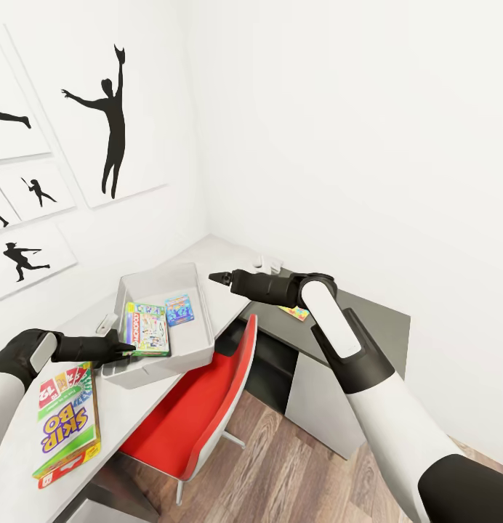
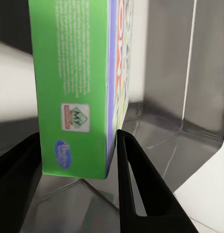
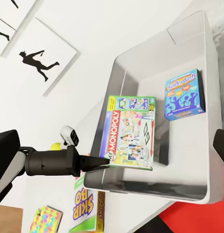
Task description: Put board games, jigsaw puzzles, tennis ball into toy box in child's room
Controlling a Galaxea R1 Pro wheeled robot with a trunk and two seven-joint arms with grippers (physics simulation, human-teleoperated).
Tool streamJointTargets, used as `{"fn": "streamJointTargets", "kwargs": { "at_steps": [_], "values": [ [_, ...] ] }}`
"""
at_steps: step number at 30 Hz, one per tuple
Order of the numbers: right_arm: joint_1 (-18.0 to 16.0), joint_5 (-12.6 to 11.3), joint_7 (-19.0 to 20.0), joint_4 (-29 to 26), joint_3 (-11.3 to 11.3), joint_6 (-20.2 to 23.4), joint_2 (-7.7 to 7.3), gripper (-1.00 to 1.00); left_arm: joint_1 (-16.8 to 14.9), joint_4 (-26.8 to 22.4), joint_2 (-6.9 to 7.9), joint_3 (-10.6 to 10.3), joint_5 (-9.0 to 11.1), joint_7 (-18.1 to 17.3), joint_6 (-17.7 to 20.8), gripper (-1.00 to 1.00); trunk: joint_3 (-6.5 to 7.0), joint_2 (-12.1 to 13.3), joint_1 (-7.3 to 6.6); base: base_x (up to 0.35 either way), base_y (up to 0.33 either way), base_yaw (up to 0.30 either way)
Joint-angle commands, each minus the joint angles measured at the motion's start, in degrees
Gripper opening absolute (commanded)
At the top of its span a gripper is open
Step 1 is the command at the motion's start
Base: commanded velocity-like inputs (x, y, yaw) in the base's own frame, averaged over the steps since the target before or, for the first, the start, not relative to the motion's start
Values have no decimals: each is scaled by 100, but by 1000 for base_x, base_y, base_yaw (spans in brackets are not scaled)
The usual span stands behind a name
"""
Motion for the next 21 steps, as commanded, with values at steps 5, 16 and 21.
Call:
{"fn": "streamJointTargets", "kwargs": {
  "at_steps": [5, 16, 21],
  "values": [
    [-6, -60, -60, -2, -3, 12, -1, 100, -6, -4, 1, 26, -39, -34, 19, -100, -11, -12, 3, 0, 0, 0],
    [-10, -68, -60, 14, -8, 17, -2, 100, -5, -6, 6, 25, -36, -39, 19, -100, -11, -12, 3, 0, 0, 0],
    [-10, -63, -60, 163, -8, 17, 17, 100, -5, -6, 18, 25, -32, -86, 19, -100, -11, -12, 3, 0, 0, 0]
  ]
}}
